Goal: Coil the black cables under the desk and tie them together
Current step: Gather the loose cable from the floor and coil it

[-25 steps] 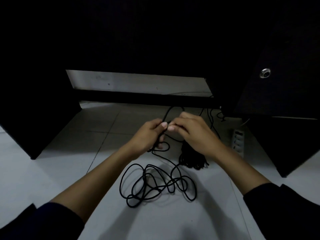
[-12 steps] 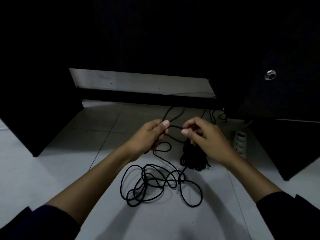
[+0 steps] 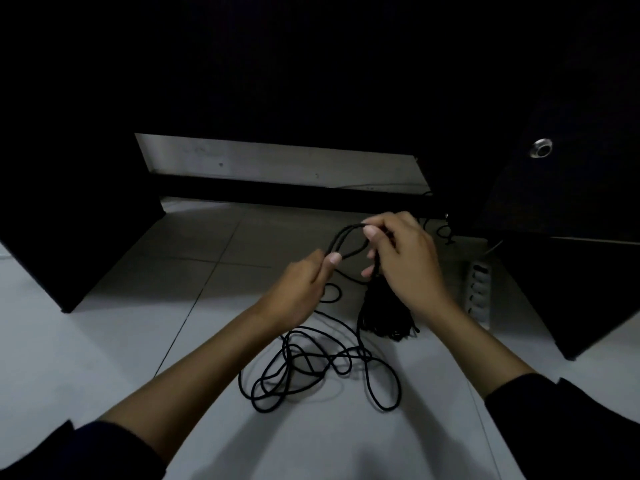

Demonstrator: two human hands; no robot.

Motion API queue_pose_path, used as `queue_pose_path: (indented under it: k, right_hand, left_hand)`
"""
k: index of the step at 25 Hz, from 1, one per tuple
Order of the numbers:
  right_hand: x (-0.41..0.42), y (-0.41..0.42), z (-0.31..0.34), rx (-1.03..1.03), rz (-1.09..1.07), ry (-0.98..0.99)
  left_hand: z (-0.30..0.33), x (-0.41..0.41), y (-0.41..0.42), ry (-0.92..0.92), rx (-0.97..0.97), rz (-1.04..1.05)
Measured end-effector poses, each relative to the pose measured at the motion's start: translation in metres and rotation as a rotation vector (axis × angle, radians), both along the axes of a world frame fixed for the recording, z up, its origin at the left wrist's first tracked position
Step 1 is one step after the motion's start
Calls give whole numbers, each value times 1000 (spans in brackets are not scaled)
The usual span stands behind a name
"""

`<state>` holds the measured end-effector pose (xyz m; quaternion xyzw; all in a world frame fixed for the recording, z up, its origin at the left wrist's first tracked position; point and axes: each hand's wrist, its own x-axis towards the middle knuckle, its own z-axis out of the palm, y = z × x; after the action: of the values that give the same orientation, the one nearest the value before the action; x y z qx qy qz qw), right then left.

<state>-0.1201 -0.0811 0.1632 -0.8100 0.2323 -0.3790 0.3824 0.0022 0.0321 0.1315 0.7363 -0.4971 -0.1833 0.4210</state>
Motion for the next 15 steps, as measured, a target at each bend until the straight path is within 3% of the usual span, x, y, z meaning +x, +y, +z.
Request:
queue_pose_path:
  k: [3, 5, 12, 15]
  right_hand:
    - [7, 0, 0, -125, -135, 71]
    - [10, -2, -1, -121, -181, 77]
    - [22, -5, -8, 347, -75, -200]
    - [22, -7, -6, 442, -37, -273]
  left_hand:
    - [0, -4, -2, -24, -19, -68]
    - [1, -3, -2, 74, -71, -87]
    - [-3, -19, -6, 592, -137, -185]
    - [-2, -24, -5, 640, -118, -187]
